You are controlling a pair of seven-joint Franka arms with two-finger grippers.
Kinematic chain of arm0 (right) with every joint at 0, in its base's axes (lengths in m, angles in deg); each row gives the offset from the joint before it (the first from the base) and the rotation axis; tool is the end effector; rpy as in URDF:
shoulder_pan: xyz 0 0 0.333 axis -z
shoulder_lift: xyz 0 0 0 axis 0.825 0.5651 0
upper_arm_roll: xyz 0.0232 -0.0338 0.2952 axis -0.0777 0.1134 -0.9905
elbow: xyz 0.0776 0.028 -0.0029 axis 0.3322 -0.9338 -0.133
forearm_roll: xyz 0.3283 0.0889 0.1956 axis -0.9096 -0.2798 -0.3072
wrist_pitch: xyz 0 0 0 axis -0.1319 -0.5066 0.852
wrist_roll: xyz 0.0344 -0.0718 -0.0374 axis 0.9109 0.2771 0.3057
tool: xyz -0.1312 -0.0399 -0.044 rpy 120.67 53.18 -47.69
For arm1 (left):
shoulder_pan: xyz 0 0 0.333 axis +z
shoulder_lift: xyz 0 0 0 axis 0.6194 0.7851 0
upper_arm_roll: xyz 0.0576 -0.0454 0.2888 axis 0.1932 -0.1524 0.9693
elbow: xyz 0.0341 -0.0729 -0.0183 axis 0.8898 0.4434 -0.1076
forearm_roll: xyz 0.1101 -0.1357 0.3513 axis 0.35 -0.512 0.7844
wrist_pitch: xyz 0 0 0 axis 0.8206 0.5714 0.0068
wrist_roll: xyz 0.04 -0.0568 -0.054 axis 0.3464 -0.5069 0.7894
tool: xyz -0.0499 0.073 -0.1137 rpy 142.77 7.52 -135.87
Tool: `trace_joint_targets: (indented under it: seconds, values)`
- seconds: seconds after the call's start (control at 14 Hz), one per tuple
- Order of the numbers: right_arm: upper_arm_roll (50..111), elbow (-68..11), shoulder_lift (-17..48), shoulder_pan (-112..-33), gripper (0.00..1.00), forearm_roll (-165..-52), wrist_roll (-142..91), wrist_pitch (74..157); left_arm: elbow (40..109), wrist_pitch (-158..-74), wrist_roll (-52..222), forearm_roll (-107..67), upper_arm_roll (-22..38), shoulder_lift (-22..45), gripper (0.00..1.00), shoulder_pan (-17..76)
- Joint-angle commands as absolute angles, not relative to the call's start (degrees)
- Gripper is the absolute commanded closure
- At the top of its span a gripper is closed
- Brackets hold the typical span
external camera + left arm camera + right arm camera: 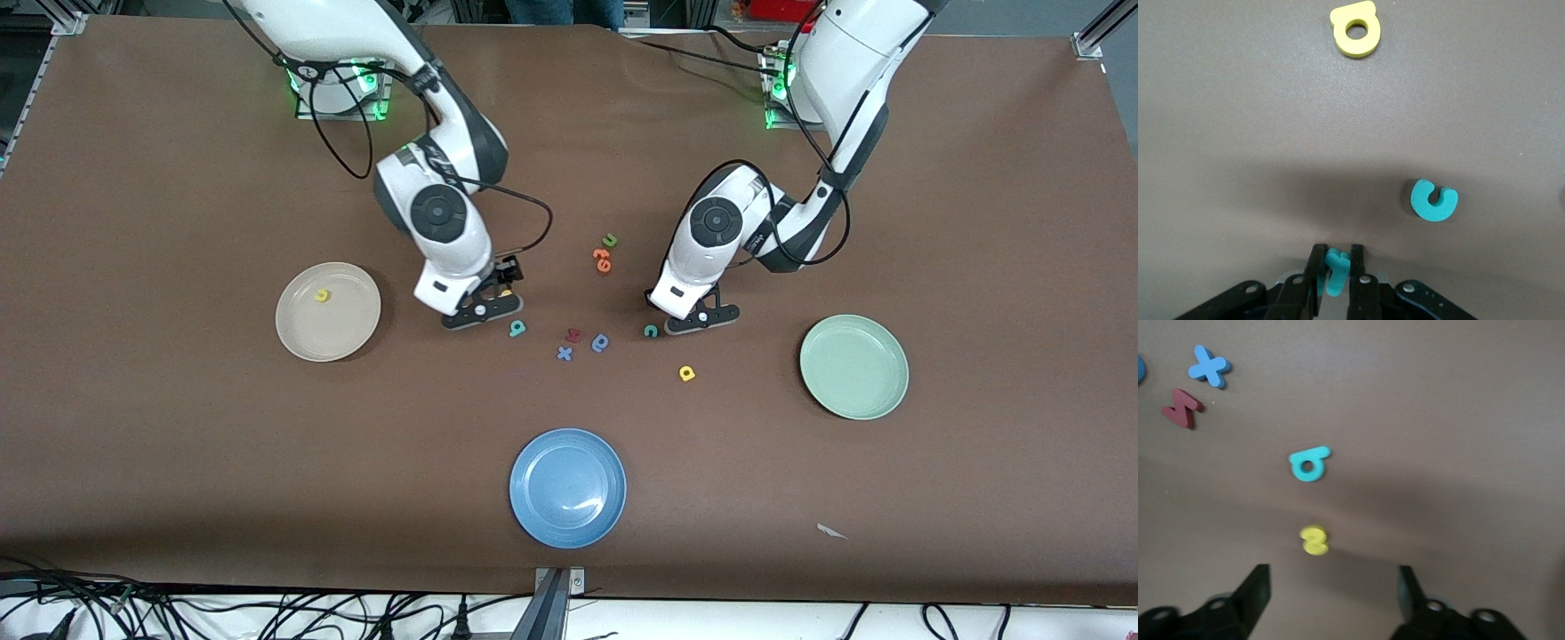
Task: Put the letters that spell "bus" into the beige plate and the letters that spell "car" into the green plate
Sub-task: 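Grasp the yellow 2 with the right gripper while the left gripper carries teal letter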
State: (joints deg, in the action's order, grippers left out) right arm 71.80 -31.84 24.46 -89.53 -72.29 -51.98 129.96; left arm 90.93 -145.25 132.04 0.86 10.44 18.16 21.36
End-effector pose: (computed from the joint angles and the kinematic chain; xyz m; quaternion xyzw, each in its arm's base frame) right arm 0.5075 0.3881 0.1831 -0.9903 -0.1324 0.0431 0.0000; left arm 0.4923 -0.3187 0.1207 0.9924 0.1215 -0.0175 0.0063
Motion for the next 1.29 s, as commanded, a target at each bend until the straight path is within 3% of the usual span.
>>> trace_joint_targets:
  seconds: [0.0,0.43,0.71,0.86,1.0,1.21]
  values:
    - [72.1,-30.0,27.4,-90.5,0.51,-72.8,-54.4,130.8,90.9,-144.5,133.4,3.2,10.7,18.8,0.87,20.7]
    - [72.1,-30.4,30.1,-91.6,0.51,-72.6,-54.7,134.6,90.5,-144.1,132.8,3.2,10.7,18.7,0.93,20.9]
    - [72.1,-30.7,30.9,-92.0,0.51,-72.6,-54.7,135.5,86.3,-136.7,127.7,3.1,11.2,17.9,0.95,22.3]
    - [72.1,-31.1,30.9,-92.1,0.60,-72.5,-54.7,135.7,82.8,-131.6,123.4,3.1,11.1,17.8,0.95,24.4]
    - [72.1,-31.1,31.0,-92.1,0.85,-72.6,-54.7,135.6,80.3,-128.6,118.1,3.1,11.1,17.6,0.95,27.4]
    - [72.8,-31.1,29.2,-91.6,0.87,-72.8,-55.2,134.8,78.1,-128.4,109.5,3.1,11.2,17.6,0.95,32.7]
